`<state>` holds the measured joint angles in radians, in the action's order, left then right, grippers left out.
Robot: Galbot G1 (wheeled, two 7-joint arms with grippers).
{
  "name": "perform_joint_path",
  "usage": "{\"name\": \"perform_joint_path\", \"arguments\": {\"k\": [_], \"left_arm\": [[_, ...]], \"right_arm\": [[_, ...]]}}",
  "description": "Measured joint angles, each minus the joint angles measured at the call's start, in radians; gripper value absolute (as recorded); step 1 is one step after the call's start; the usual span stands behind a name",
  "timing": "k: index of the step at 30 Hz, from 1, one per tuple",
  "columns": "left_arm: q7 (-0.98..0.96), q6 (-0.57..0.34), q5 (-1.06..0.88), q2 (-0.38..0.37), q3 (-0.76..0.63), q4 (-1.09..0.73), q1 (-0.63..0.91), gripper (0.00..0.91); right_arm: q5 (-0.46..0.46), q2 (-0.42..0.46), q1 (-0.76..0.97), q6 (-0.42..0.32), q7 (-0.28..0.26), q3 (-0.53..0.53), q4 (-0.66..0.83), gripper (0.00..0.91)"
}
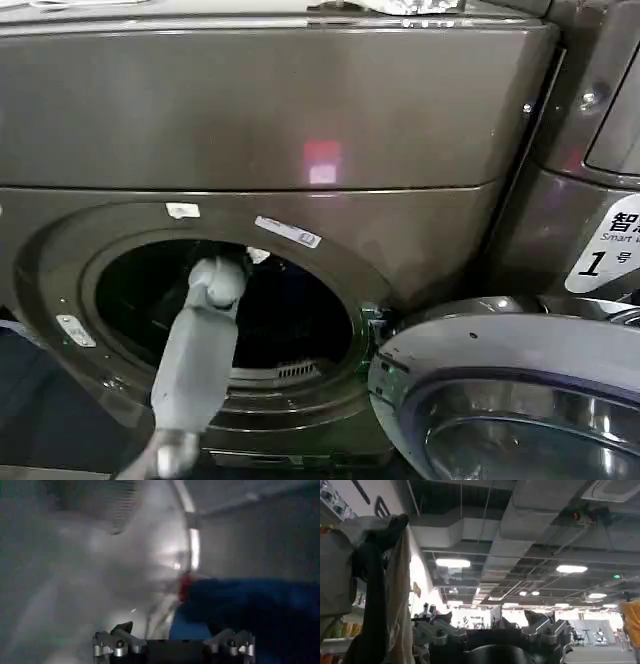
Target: Grasp the clothes from the dryer.
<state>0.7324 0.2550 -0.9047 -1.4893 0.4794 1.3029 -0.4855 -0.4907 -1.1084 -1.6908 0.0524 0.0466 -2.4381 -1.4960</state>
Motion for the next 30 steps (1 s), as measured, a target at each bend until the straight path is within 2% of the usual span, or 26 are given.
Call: {"name": "perform_joint_path", "arguments": {"k": [6,13,18,30], "left_arm": [[0.278,-0.173,-0.240,-0.009,0.020,-0.087,0.096,0.907],[0.464,-0.297,-0.366,-0.011,0.026,-0.166,0.175,0.907],[0.524,-0.331,-0.391,-0.008,0.028,-0.221,0.214,0.907],[0.545,-0.334,-0.368,-0.007,0.027,-0.367,0.258,0.907]], "right_arm": [[0.005,0.000,0.013,-0.007,-0.006,0.017,-0.006,0.907],[0.021,-0.007,0.029,-0.020,-0.012,0.036,-0.009,0.907],[0.025,-0.016,0.038,-0.025,-0.014,0.049,-0.014,0.907],[0.033,-0.034,0.048,-0.033,-0.015,0.071,-0.025,0.907]]}}
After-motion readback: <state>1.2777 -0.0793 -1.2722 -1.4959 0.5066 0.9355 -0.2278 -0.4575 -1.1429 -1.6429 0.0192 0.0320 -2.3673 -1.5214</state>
